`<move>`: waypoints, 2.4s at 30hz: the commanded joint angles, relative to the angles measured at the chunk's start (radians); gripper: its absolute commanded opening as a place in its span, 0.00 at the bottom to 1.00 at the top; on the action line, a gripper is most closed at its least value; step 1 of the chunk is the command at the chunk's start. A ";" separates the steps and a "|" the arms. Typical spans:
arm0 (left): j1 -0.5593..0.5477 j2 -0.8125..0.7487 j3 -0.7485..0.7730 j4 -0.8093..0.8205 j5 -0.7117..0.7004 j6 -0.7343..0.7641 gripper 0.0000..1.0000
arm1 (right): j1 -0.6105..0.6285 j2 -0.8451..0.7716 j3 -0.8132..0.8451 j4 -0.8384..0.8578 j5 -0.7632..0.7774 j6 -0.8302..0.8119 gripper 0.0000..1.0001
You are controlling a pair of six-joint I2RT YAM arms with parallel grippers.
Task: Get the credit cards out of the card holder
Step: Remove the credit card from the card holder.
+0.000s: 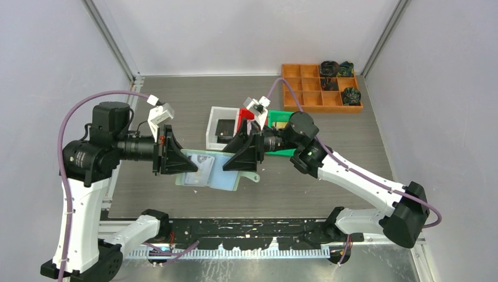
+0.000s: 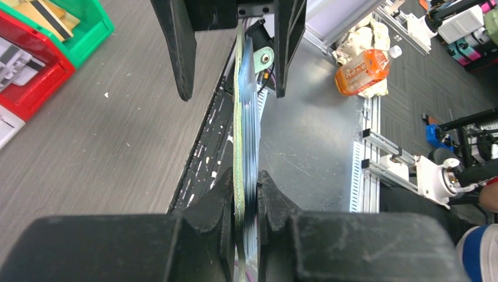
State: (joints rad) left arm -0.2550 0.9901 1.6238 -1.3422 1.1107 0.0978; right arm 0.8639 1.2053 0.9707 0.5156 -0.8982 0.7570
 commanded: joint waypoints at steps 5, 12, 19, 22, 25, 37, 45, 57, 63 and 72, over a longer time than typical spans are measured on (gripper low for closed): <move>-0.003 0.018 0.043 -0.024 0.093 -0.008 0.00 | 0.011 0.034 0.139 -0.098 0.001 -0.027 0.56; -0.002 0.032 0.049 -0.005 0.098 -0.045 0.00 | 0.071 0.016 0.143 -0.225 0.019 -0.130 0.30; -0.003 0.032 0.044 0.007 0.093 -0.061 0.00 | 0.086 0.002 0.140 -0.217 0.060 -0.128 0.03; -0.002 0.027 0.036 0.014 0.089 -0.063 0.00 | 0.092 0.006 0.124 -0.147 0.093 -0.089 0.01; -0.002 0.023 0.017 0.023 0.078 -0.063 0.00 | 0.091 0.018 0.102 -0.030 0.120 -0.016 0.01; -0.001 0.003 -0.006 0.016 0.033 -0.033 0.20 | 0.090 0.010 0.071 0.079 0.173 0.056 0.01; -0.003 0.010 0.034 -0.028 0.082 -0.018 0.36 | 0.065 0.002 0.036 0.089 0.199 0.065 0.01; -0.001 -0.014 0.026 -0.034 0.044 -0.008 0.37 | -0.009 -0.005 -0.002 0.175 0.160 0.153 0.01; -0.002 -0.040 -0.041 0.102 -0.044 -0.092 0.53 | 0.012 -0.004 0.042 0.074 0.175 0.120 0.01; -0.003 -0.179 -0.190 0.285 -0.295 -0.029 0.98 | 0.177 0.065 0.334 -0.621 0.549 -0.176 0.01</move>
State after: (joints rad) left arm -0.2543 0.8631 1.4727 -1.1870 0.9314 0.0357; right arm 0.9863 1.2579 1.1786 0.1303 -0.5503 0.7090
